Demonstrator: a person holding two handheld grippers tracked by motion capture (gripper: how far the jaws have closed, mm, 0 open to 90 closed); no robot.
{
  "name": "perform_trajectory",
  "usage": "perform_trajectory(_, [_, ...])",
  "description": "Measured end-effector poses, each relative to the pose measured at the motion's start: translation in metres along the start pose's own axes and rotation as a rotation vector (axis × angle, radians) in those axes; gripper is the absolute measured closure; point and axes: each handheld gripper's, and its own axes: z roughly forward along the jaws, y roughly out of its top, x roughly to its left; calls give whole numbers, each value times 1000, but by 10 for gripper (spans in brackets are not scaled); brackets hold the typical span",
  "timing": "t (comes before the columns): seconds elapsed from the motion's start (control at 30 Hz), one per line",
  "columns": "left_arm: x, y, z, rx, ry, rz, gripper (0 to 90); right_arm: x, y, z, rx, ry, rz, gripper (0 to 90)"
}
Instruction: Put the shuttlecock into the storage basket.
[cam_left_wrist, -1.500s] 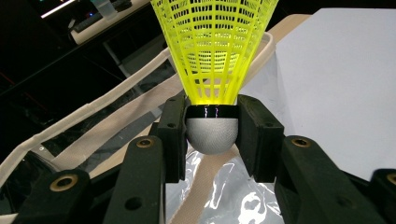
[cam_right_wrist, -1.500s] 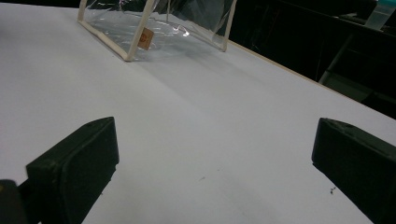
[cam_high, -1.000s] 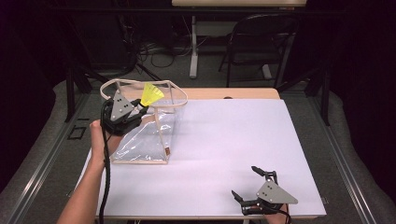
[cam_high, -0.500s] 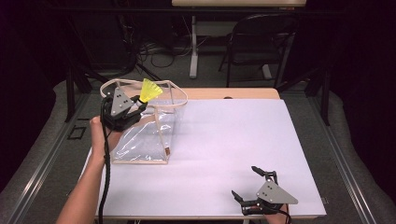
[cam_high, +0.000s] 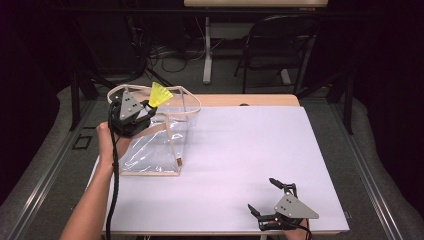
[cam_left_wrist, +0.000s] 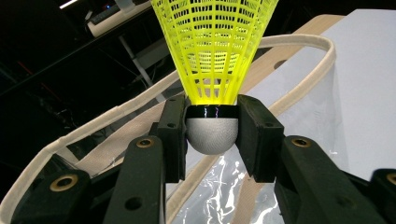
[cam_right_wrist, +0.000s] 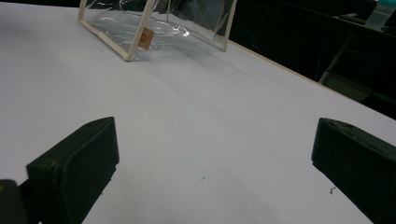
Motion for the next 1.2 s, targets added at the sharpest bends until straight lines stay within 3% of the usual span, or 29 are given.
perform_trajectory(0.67, [10,6,13,21,0,-5,649,0,0,0,1,0,-1,2])
perform_trajectory(1.2, [17,8,23,62,-15,31,649,0,0,0,1,0,-1,2])
